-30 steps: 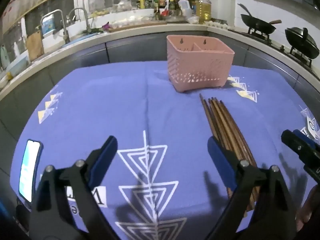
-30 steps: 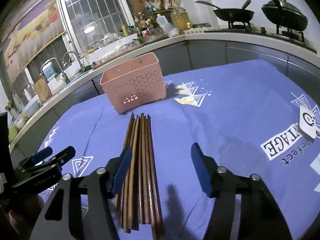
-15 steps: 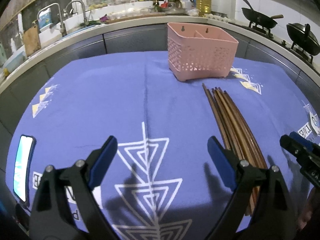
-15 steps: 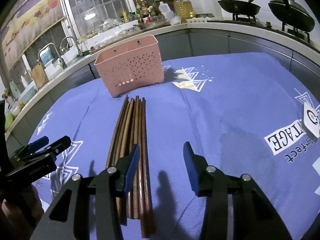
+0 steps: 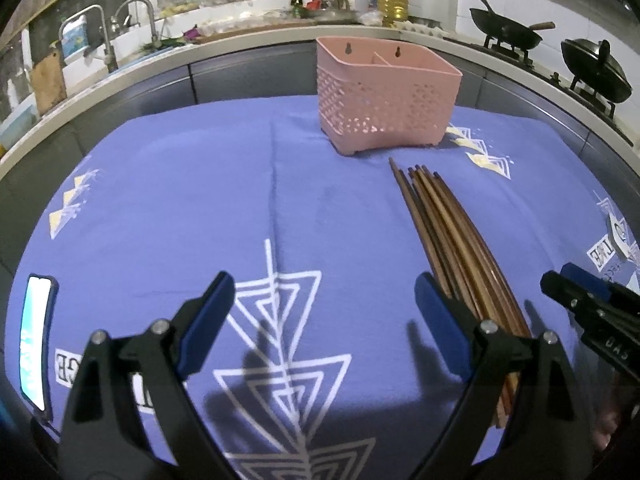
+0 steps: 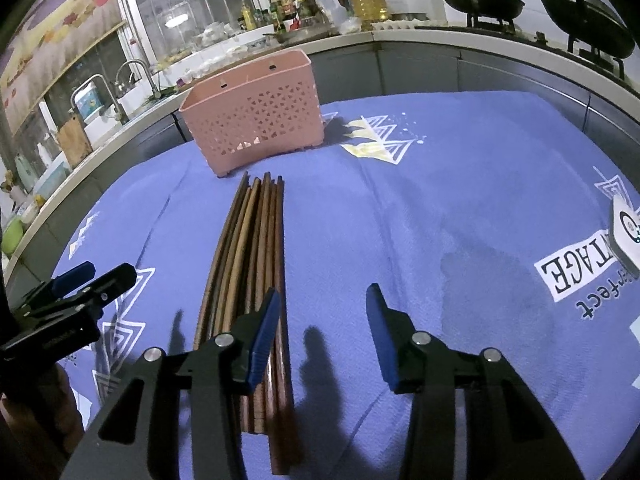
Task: Organize utensils
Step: 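Move both tools toward the pile of brown wooden chopsticks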
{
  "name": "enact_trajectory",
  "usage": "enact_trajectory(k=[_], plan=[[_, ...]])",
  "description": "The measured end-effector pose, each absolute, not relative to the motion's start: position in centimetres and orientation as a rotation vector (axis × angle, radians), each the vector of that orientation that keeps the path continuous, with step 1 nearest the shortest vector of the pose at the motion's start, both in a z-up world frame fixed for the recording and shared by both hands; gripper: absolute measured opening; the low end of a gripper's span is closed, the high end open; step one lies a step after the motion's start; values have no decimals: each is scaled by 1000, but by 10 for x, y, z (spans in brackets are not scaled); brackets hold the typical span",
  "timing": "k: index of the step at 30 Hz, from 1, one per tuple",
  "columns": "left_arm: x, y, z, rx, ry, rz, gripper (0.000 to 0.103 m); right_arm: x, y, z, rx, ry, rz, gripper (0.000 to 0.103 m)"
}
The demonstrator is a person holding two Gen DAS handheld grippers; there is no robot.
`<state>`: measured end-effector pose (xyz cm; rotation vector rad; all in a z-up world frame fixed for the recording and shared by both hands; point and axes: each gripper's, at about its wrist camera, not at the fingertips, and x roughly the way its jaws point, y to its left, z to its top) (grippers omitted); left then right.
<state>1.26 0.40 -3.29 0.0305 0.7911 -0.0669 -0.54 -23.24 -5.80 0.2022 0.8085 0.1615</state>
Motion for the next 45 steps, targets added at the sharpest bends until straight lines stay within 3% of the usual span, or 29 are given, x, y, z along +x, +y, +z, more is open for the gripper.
enact_trajectory(k=[11,17,27,32,45], plan=[[18,1,-39,23,823,-105,85,1,-225,-67,158,849,182,35],[23,-2,-46,15,869,-137,78,4,-223,-76,121,871,168,34],[31,-11,-52,15,904,-178,77,3,-203,-77,-37,851,157,31],[42,-18,-53,10,917,-196,77,5,-216,-70,33,847,142,31],[55,-48,-59,76,929,-246,51,4,-200,-71,6,863,211,31]])
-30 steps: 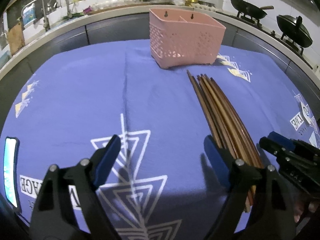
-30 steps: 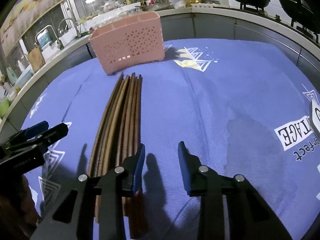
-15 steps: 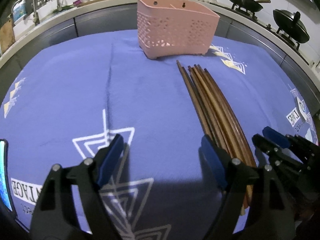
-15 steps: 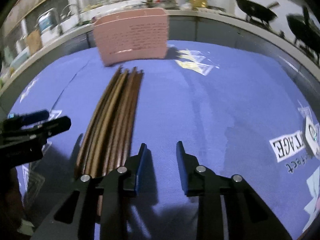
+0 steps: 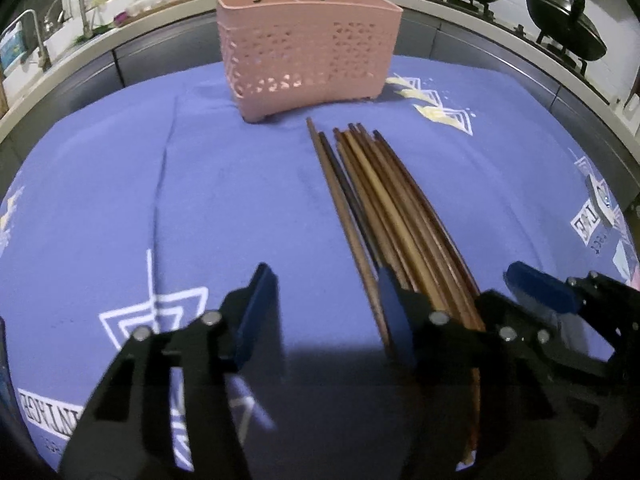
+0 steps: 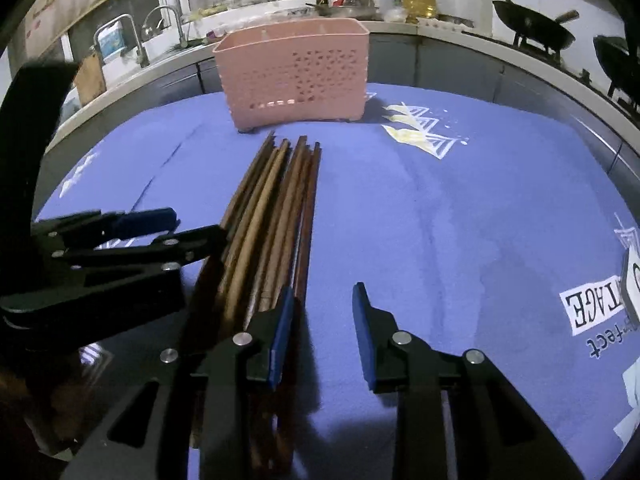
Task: Organize utensils
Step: 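Move both tools toward the pile of brown wooden chopsticks, then close the right tool on one chopstick while the left tool grasps another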
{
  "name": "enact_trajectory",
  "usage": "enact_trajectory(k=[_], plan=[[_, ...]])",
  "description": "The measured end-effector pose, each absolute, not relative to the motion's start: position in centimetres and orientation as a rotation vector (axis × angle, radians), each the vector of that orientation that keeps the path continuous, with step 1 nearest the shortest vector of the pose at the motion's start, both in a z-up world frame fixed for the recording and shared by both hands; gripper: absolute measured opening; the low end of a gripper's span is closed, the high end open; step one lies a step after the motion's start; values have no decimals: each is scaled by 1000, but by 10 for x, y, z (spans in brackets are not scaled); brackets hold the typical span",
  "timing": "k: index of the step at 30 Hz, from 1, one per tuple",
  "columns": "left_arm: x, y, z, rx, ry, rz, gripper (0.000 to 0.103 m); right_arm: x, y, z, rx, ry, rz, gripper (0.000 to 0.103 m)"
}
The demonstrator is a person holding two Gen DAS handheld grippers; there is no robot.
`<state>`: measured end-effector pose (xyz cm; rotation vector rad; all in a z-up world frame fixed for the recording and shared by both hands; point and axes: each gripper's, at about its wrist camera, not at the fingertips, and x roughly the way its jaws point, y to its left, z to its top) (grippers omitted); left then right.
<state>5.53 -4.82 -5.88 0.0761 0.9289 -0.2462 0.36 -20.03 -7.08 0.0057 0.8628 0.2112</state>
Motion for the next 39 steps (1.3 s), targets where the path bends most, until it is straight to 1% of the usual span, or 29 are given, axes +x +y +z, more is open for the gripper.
enact_trajectory(k=[6,10,11,12,13,14,15,17,18,20,21,22,23,27,28,29,30,31,32,35,39], plan=[[58,-49,-60,79,937,-234,51,7,-194,-73,-23,878,218,31],[69,-58,-63,156,916,-198,51,17,-194,-73,-60,857,205,31],[73,-56,-62,149,919,-197,49,20,-199,-72,-51,865,195,31],[77,-53,-61,145,923,-191,44,21,-204,-71,-48,868,180,31],[81,-50,-60,140,926,-190,33,21,-208,-72,-46,870,172,31],[83,-46,-60,132,929,-190,26,20,-213,-71,-39,874,161,31],[85,-43,-60,124,930,-188,24,20,-217,-72,-31,877,155,31],[87,-40,-59,125,931,-188,24,23,-221,-71,-11,894,155,31],[91,-41,-59,139,934,-187,26,27,-220,-71,-15,899,157,31],[99,-43,-59,166,933,-183,40,39,-214,-69,-49,902,170,31],[106,-44,-59,175,930,-185,44,45,-211,-69,-63,895,168,32],[111,-43,-59,181,927,-182,54,55,-208,-69,-83,882,159,33],[119,-44,-59,183,927,-178,61,61,-207,-68,-87,880,156,35],[143,-45,-59,168,931,-197,61,89,-209,-69,-24,874,157,36],[146,-49,-58,172,926,-210,54,92,-209,-69,-10,868,157,36],[147,-52,-58,179,921,-224,41,94,-208,-70,-11,859,152,31],[146,-57,-57,197,911,-257,32,94,-205,-70,-17,850,165,18],[144,-62,-57,208,909,-284,13,93,-202,-69,-18,849,183,11],[141,-68,-57,230,906,-309,6,91,-199,-69,-20,849,194,6],[129,-75,-57,270,889,-332,6,82,-200,-68,1,855,211,5],[114,-56,-55,148,924,-411,6,65,-223,-63,162,867,288,5]])
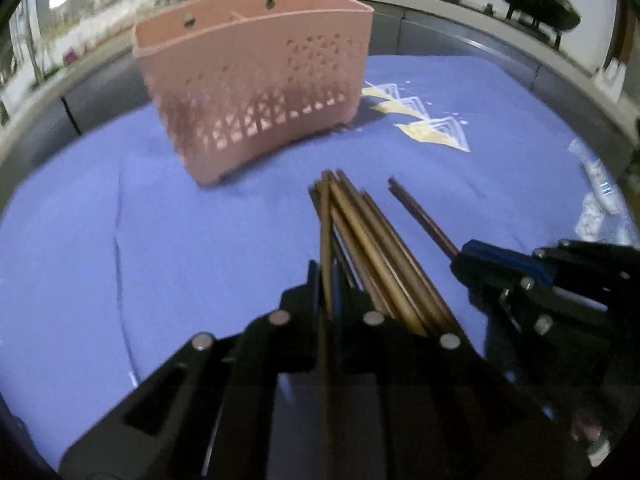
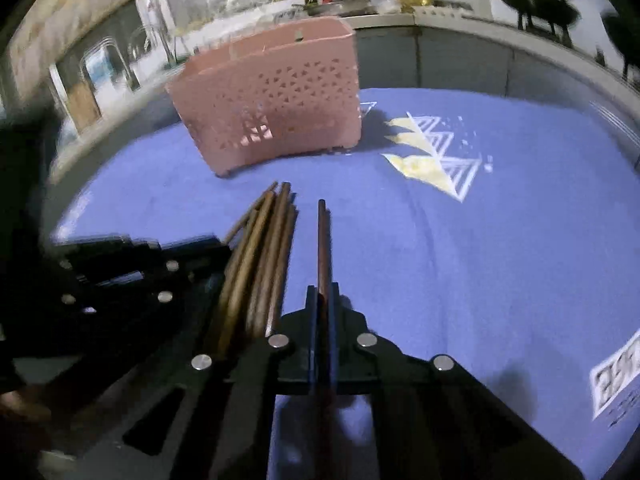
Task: Organize utensils
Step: 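Close the right tool on one chopstick while the left tool grasps another, then lift both held chopsticks over the pink basket and open both tools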
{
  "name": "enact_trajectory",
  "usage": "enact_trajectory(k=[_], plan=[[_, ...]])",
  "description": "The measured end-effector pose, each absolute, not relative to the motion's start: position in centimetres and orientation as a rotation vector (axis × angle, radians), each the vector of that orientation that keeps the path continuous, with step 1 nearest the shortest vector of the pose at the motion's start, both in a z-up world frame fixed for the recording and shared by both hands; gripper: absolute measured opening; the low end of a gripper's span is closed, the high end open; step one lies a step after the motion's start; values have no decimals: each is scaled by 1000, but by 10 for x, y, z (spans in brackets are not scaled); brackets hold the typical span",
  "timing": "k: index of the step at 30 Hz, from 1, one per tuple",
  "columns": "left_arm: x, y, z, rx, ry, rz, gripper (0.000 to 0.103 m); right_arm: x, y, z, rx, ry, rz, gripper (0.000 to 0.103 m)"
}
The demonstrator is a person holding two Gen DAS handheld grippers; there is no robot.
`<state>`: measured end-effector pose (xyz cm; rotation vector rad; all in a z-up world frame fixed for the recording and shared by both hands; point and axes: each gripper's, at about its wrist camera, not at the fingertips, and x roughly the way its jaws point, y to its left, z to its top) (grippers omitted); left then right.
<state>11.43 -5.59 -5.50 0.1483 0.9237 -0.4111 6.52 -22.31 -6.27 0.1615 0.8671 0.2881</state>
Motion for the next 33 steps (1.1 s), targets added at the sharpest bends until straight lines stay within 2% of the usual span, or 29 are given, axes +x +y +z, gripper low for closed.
enact_trajectory(k=[9,18,33], plan=[[86,-9,-29,-48,857,-507,6,55,-262,-40,464,800,468,5],[90,22,4,-157,792,-543,6,65,-250,-14,463,764,514,5],[111,42,162,-211,448,-586,6,114,-248,124,434,453,618,5]])
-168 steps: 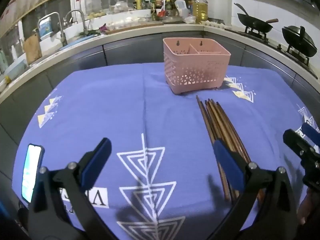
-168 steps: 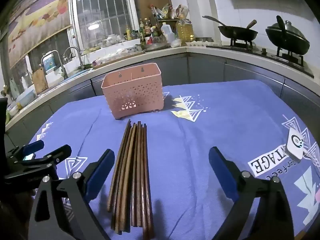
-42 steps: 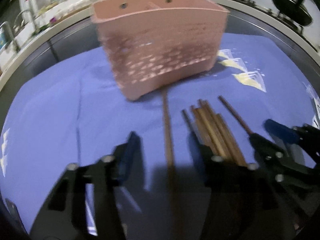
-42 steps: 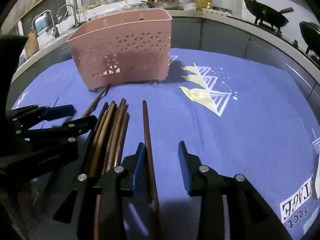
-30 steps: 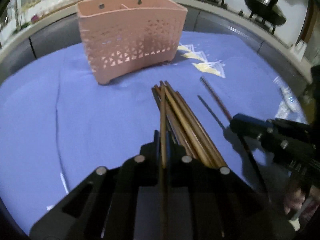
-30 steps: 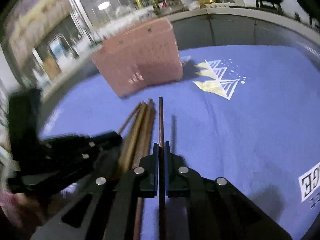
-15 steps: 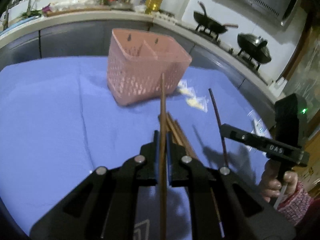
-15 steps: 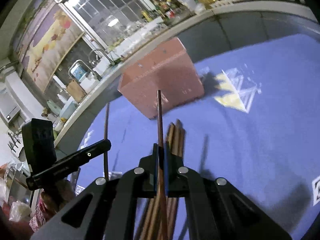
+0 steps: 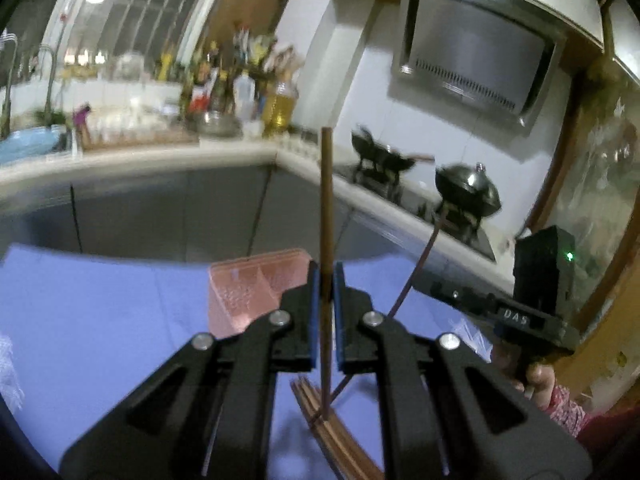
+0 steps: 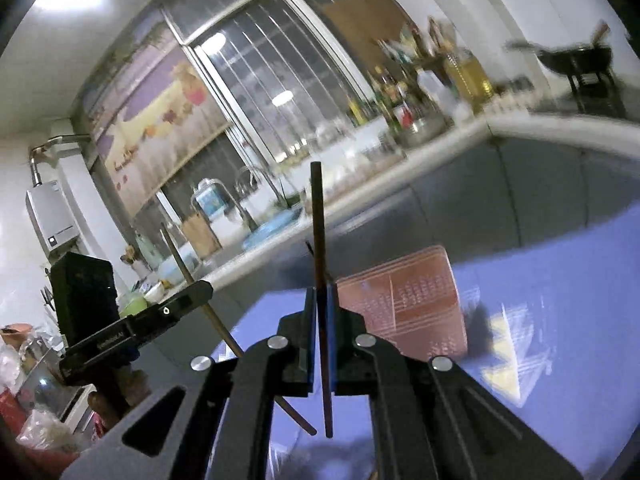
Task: Organize utensils
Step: 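Lift both held chopsticks over the pink basket and open both tools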
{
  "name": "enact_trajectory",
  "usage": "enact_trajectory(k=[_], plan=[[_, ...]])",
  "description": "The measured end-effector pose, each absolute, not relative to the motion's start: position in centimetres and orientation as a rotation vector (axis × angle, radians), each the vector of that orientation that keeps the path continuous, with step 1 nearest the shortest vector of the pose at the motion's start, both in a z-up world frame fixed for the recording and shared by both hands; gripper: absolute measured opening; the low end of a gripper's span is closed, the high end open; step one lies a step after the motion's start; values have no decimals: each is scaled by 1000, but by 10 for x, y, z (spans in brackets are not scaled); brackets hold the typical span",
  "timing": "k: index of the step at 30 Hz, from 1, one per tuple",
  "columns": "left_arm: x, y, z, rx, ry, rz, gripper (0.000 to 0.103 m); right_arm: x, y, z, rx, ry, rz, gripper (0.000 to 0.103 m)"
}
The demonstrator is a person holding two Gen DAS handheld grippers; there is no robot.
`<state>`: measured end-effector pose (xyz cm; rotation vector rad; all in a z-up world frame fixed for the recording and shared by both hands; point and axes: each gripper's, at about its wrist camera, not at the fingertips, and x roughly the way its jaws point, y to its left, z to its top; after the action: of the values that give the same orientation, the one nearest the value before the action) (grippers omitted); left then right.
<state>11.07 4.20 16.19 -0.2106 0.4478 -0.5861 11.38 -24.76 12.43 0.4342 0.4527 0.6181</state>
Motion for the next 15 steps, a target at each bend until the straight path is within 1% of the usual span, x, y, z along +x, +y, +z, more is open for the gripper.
enact_trajectory(k=[3,7,9,11,14,15], plan=[[132,43,190,-193,363,-530,6,135,-240,154,395,383,603,5],[169,37,199,-155,320,-443,6,166,-222,170,322,324,560,5],[183,33,191,-132,323,-413,6,185,-210,164,279,315,534,5],[204,26,173,-104,368,-390,6,201,-200,147,246,334,514,5],[228,16,134,-83,476,-390,6,224,-188,115,203,406,508,5],[233,15,124,-84,508,-392,6,233,-183,102,192,457,519,5]])
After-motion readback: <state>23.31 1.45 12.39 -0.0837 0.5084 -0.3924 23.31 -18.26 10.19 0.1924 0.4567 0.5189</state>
